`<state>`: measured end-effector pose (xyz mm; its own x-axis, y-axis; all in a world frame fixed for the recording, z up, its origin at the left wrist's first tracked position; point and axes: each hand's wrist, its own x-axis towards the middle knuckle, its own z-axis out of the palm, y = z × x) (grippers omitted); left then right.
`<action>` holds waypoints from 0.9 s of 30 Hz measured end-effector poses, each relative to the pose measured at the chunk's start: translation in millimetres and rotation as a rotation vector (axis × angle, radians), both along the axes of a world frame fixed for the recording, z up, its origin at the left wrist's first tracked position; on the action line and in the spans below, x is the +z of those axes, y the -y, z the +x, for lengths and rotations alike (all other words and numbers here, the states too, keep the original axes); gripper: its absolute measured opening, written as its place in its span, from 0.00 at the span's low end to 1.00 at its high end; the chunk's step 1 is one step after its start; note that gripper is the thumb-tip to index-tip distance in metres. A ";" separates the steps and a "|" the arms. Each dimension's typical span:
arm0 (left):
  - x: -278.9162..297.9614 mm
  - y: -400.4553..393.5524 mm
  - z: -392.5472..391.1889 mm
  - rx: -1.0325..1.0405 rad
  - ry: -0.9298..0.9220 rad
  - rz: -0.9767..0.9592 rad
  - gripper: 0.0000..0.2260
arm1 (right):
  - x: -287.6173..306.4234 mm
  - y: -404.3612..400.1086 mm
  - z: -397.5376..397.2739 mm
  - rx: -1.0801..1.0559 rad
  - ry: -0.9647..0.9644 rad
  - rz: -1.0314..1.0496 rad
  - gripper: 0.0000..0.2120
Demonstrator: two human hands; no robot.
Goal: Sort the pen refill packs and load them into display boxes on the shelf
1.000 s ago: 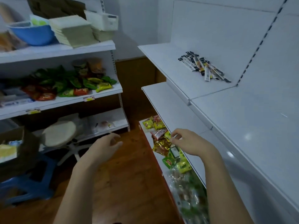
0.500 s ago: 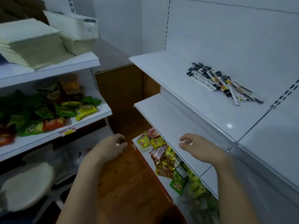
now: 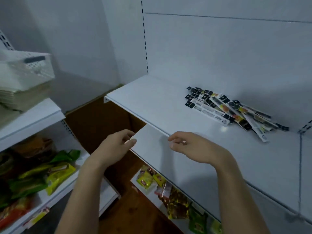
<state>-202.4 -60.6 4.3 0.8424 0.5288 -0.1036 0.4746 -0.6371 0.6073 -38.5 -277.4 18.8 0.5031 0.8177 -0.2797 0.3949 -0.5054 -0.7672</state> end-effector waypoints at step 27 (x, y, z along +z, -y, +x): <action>-43.7 -8.3 310.1 -1.110 0.651 0.377 0.15 | -50.0 6.0 106.6 -0.860 0.823 0.144 0.06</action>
<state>107.6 -52.3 -39.4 0.6815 -0.5550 0.4770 -0.7056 -0.6713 0.2270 68.2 -283.4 -31.2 0.8849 0.1237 0.4491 0.3691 -0.7745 -0.5138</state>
